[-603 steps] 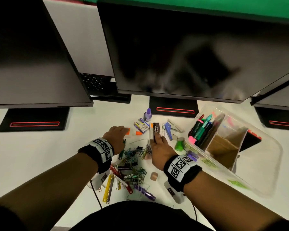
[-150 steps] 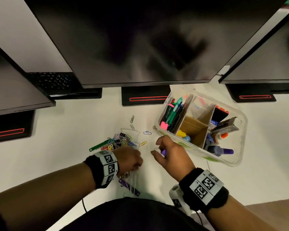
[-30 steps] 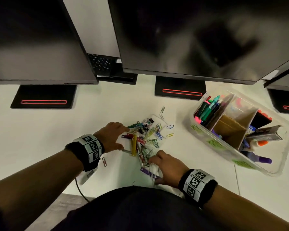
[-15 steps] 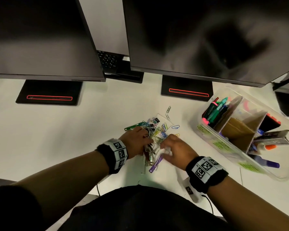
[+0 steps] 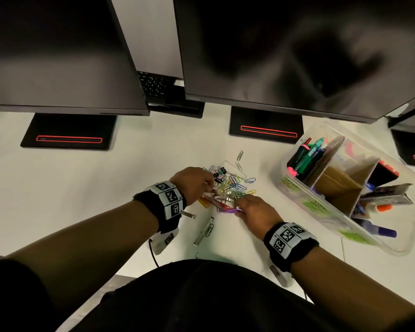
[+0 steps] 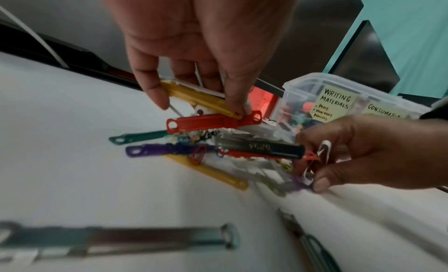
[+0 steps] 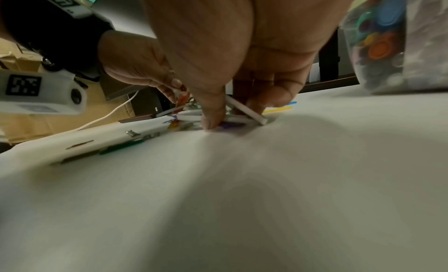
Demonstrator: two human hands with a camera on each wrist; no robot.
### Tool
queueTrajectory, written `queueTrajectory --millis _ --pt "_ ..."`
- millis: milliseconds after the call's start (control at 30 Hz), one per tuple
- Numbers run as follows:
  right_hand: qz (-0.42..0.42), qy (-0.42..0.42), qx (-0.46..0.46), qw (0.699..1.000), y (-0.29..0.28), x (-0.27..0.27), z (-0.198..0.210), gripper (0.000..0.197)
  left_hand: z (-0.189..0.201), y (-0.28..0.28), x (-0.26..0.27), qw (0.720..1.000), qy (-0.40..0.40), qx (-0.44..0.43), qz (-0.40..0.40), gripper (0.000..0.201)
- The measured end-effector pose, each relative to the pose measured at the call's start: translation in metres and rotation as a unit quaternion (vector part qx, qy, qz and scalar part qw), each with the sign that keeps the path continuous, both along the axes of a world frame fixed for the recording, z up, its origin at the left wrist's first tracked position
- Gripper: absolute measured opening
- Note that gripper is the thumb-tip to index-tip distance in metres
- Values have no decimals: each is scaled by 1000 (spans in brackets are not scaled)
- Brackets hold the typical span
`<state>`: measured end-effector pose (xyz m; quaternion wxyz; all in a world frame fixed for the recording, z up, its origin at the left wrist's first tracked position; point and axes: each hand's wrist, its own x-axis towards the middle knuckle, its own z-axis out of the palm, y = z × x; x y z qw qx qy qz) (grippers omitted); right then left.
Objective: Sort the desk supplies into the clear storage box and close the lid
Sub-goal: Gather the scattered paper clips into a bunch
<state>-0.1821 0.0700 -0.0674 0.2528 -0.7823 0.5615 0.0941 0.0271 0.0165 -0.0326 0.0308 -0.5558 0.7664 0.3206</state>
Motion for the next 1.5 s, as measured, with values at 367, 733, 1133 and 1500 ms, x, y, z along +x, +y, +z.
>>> queueTrajectory --millis 367,733,1133,1500 --pt "-170 -134 -47 975 -10 -10 45 18 49 -15 -5 982 131 -58 126 11" --pt "-297 -280 63 911 -9 -23 50 15 57 -17 -28 920 314 27 233 18" --pt "-399 -483 23 779 -20 -44 138 17 121 -27 -93 906 412 5 97 17" --pt "-478 -262 -30 838 -31 -155 147 21 122 -39 -200 910 410 31 55 6"
